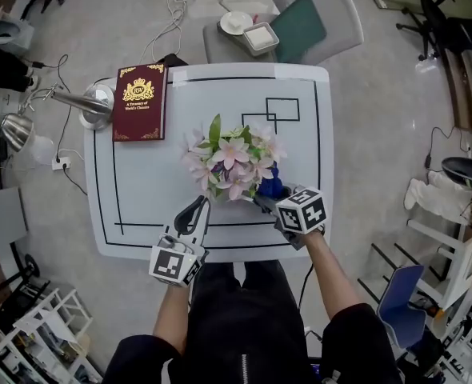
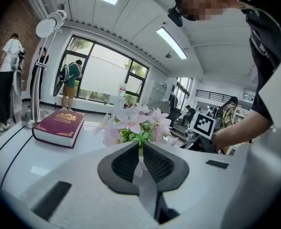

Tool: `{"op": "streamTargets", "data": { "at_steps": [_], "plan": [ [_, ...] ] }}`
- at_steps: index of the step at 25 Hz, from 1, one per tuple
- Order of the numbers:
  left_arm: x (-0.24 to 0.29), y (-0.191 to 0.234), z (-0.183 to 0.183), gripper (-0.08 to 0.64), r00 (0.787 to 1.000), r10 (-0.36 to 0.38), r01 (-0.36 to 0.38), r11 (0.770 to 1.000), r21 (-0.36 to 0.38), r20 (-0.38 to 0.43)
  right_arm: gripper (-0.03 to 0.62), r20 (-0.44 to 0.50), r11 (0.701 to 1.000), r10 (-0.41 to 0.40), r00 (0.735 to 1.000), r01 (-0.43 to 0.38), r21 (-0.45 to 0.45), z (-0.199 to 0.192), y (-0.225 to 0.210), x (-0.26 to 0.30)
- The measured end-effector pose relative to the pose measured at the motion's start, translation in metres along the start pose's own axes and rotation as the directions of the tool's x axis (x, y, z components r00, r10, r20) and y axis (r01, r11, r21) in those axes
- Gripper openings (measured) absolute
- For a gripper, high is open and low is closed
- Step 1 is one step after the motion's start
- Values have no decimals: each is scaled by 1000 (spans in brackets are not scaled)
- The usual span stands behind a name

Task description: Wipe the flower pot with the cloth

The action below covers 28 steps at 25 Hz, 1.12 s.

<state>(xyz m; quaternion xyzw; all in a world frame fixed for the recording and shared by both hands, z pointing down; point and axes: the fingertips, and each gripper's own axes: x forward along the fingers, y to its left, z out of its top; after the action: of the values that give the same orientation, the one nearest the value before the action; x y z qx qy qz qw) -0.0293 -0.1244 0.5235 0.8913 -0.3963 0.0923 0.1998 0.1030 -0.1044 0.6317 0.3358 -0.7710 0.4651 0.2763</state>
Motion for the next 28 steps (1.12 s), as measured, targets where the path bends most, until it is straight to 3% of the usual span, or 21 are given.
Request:
{"op": "streamTargets", "data": {
  "at_steps": [5,10,16,21,25,28],
  "plan": [
    [-17,0,-7,32,1000,-2,2,1000,-7,13,110,-33,998,-20,999,18,-62,-36,44,15],
    [-43,15,-13,31,999,28,-27,1000,-14,35,110,-23,984,-84,996,80,-157,-36,87,50],
    [-86,50,-18,32,992,113,-111,993,-41,52,110,67,969,-96,993,109,-222,-2,139,87],
    [-116,77,-22,32,982,176,-171,983,-70,72,110,217,956,-132,967,182,-228,54,165,109],
    [-131,92,-26,31,975,209,-201,974,-100,78,110,227,942,-123,966,185,-280,82,191,134],
    [-138,103,-28,32,971,224,-214,970,-116,83,110,263,919,-155,952,237,-317,109,199,147]
  ]
}}
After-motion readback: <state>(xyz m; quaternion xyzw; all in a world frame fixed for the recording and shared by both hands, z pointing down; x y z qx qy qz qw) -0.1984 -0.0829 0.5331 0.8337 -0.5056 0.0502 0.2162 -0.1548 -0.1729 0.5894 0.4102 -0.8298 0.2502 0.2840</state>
